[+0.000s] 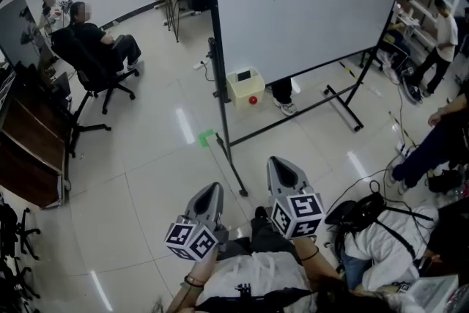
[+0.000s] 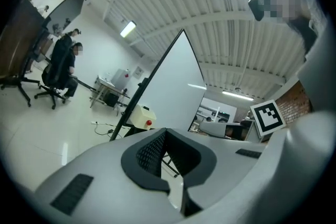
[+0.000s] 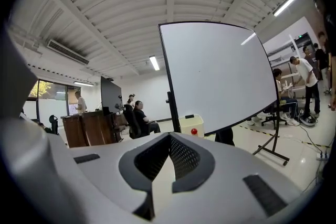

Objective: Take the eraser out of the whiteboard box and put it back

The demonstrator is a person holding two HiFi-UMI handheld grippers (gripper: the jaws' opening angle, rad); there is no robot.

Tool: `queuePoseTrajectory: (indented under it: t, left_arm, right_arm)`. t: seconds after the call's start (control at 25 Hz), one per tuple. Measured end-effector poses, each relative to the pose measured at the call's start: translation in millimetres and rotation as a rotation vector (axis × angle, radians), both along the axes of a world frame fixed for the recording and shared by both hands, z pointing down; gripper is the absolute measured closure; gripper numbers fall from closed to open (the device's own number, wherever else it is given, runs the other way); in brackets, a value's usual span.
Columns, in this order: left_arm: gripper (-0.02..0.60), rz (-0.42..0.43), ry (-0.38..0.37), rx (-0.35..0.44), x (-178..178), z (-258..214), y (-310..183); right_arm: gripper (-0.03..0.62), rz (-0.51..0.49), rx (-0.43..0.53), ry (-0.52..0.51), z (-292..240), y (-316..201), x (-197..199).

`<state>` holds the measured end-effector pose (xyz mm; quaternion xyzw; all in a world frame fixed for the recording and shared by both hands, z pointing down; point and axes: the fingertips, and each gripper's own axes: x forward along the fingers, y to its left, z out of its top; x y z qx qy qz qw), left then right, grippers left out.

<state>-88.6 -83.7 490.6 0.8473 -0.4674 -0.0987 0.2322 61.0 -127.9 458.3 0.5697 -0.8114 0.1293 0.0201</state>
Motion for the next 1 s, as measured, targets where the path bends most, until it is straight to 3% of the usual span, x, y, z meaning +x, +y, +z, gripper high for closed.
queuePoseTrajectory:
  t: [0.36, 0.56, 1.0]
  left_arm:
    - [0.595, 0.012, 0.002, 0.038, 14.3, -11.3, 10.6]
    - [0.595, 0.003, 0.012, 0.066, 21.9, -24.1, 11.7]
    - [0.595, 0.025, 0.007, 0.045, 29.9, -13.3, 9.9]
  right_arm:
    - [0.591, -0.053, -0.056, 0.021, 20.7, 37.9, -10.3]
    - [0.591, -0.070, -0.041, 0.038, 13.4, 39.9, -8.3]
    - [0.591, -0.066, -0.072, 0.022, 29.0, 40.8, -3.7]
